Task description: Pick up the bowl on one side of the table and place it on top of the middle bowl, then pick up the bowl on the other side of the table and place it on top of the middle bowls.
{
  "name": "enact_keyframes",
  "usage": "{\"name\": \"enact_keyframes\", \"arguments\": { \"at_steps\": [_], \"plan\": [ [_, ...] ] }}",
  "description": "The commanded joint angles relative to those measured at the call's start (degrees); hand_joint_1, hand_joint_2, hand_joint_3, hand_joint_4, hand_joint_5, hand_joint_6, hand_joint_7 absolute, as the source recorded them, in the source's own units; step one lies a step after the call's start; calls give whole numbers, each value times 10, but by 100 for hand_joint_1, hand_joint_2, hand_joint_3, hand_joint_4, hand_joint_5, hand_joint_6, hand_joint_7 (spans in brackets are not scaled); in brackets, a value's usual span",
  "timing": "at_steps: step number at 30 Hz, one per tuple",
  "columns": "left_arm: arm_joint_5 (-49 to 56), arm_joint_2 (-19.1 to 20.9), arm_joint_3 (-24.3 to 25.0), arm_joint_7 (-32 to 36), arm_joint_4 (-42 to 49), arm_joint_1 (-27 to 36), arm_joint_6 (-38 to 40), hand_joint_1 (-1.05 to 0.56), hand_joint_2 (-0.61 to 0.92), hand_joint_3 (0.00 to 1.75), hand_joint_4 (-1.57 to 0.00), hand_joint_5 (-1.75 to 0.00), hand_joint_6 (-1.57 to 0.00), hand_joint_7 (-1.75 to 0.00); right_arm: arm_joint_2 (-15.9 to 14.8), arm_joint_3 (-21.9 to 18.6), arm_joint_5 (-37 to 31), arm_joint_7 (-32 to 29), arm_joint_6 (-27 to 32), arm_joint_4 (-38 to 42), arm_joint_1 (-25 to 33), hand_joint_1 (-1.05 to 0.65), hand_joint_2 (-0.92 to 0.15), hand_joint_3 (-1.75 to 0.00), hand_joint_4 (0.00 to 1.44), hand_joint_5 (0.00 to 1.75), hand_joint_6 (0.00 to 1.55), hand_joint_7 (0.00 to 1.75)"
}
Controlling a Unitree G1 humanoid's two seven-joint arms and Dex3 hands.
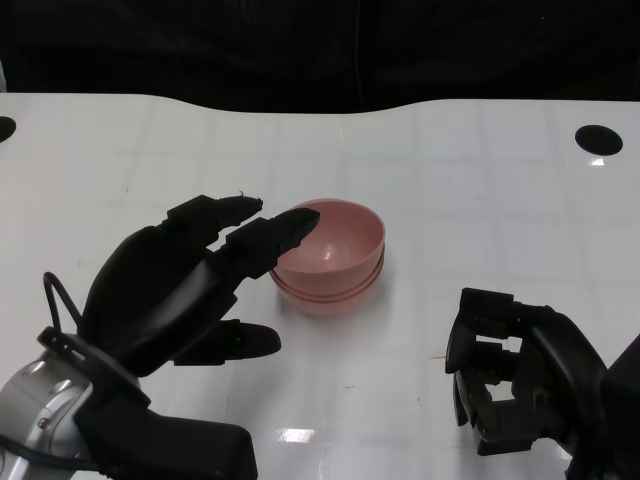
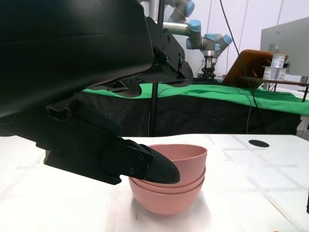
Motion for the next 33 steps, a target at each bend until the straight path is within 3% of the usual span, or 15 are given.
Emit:
{"name": "enact_keyframes", "arguments": {
  "at_steps": [1,5,6,7,8,9,11,22,23,24,26,33],
  "plan": [
    [-3,3,10,2,-2,4,-2,-59,92,11,-29,-37,-37,-7,-2,-5,0,-2,-8,-1,2,-6,-27,-162,93,175,85,154],
    [-2,3,11,2,-2,4,-2,-59,92,11,-28,-39,-38,-6,-2,-5,-1,-2,-8,-1,2,-6,-27,-162,93,175,85,154],
    [-166,-52,43,-6,-15,72,-6,-59,92,11,-27,-39,-38,-6,-3,-7,-1,-3,-3,-3,-2,-6,-27,-162,93,175,85,154],
    [-291,-94,69,-13,-15,123,-15,-29,84,37,-58,-93,-69,-51,-4,-9,3,-1,1,-4,-6,-5,-29,-158,92,173,85,150],
    [-383,-124,87,-20,-15,155,-19,-19,70,69,-67,-124,-75,-86,-5,-11,4,-1,4,-3,-9,-5,-30,-156,90,172,85,147],
    [-434,-139,97,-26,-13,171,-22,-11,58,98,-73,-145,-78,-112,-6,-12,5,0,6,-3,-12,-4,-31,-155,90,171,85,145],
    [-448,-142,100,-33,-11,171,-22,-7,51,114,-76,-156,-80,-127,-6,-13,5,0,6,-2,-13,-4,-31,-154,89,170,85,144],
    [-476,-155,120,-73,-17,176,-18,-6,48,121,-77,-159,-80,-132,-5,-13,5,1,7,-2,-13,-4,-31,-154,90,169,86,143],
    [-533,-161,120,-94,-25,175,27,-6,48,121,-77,-159,-80,-132,-6,-13,6,4,2,0,-14,-4,-31,-154,90,169,86,143],
    [-578,-166,121,-110,-32,174,62,-8,38,142,-88,-168,-83,-149,-7,-12,6,7,-1,2,-15,-4,-32,-153,90,170,86,142],
    [-634,-175,123,-122,-50,177,117,-8,31,155,-94,-173,-85,-160,-9,-12,3,8,-3,0,-14,-5,-32,-152,90,170,86,142],
    [-663,-188,136,-135,-82,186,168,-6,32,158,-98,-175,-86,-164,-13,-13,-5,11,-16,-3,-6,-5,-32,-153,91,173,87,145]
  ]
}}
